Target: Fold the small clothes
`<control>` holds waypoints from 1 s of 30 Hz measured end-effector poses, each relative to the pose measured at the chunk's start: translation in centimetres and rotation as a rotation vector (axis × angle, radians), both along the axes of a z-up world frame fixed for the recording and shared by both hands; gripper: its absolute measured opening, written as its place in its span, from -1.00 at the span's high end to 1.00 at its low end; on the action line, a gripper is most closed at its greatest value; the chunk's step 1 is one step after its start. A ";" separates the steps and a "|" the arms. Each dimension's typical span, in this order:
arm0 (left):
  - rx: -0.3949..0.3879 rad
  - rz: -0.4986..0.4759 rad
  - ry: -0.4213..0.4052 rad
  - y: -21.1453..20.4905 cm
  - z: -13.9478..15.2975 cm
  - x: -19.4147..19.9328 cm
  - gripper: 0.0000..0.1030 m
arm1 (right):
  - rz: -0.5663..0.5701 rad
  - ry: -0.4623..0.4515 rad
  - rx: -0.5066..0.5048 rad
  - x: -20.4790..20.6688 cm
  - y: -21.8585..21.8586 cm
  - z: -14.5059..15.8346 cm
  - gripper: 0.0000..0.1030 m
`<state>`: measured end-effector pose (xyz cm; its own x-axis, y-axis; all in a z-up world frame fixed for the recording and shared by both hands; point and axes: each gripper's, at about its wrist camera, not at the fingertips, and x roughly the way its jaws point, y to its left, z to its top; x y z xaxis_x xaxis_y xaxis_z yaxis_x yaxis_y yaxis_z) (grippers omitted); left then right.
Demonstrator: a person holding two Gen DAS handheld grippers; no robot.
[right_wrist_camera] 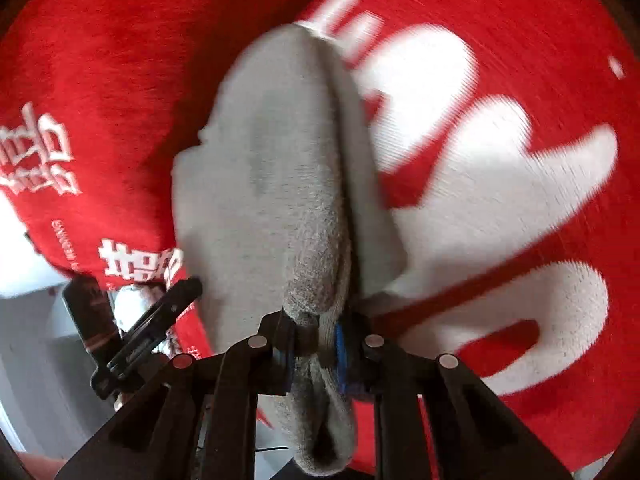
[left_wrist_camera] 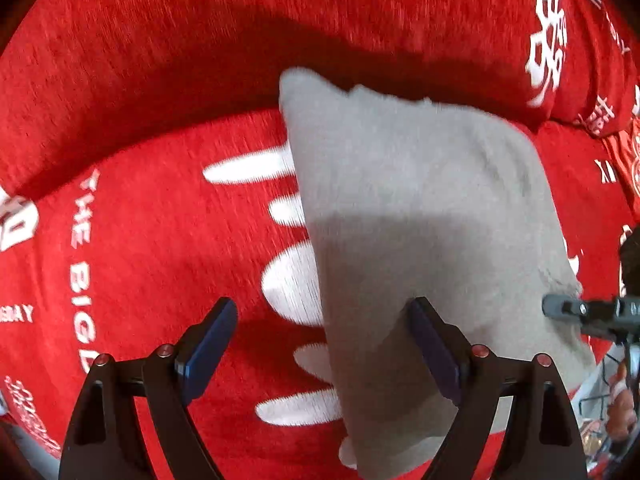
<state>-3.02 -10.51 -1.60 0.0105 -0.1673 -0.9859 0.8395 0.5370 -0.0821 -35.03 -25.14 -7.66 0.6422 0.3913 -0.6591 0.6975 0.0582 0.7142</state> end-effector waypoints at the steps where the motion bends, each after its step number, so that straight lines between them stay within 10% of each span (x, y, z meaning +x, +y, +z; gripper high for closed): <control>1: -0.010 0.011 0.006 0.3 0.0 0.1 -0.72 | -0.004 0.001 -0.004 0.0 -0.2 0.2 0.67; 8: 0.017 -0.002 -0.003 1.0 1.5 0.4 -0.72 | 0.074 0.148 -0.199 -0.5 -0.7 4.1 0.14; 17: 0.062 -0.056 0.030 1.9 1.0 -1.8 -0.72 | 0.123 0.055 -0.270 0.0 0.6 8.6 0.14; 23: 0.110 -0.048 0.041 3.1 -0.9 -3.1 -0.72 | 0.373 0.305 -0.358 2.6 3.7 4.6 0.14; 30: 0.119 -0.036 0.046 3.1 -0.5 -3.0 -0.72 | 0.277 0.303 -0.295 0.2 1.9 4.8 0.02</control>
<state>-5.98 -7.41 -2.08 -0.0392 -0.0487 -0.9980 0.8552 0.5150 -0.0587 -34.84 -23.20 -2.86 0.3033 0.2891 -0.9080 0.8007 0.4393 0.4073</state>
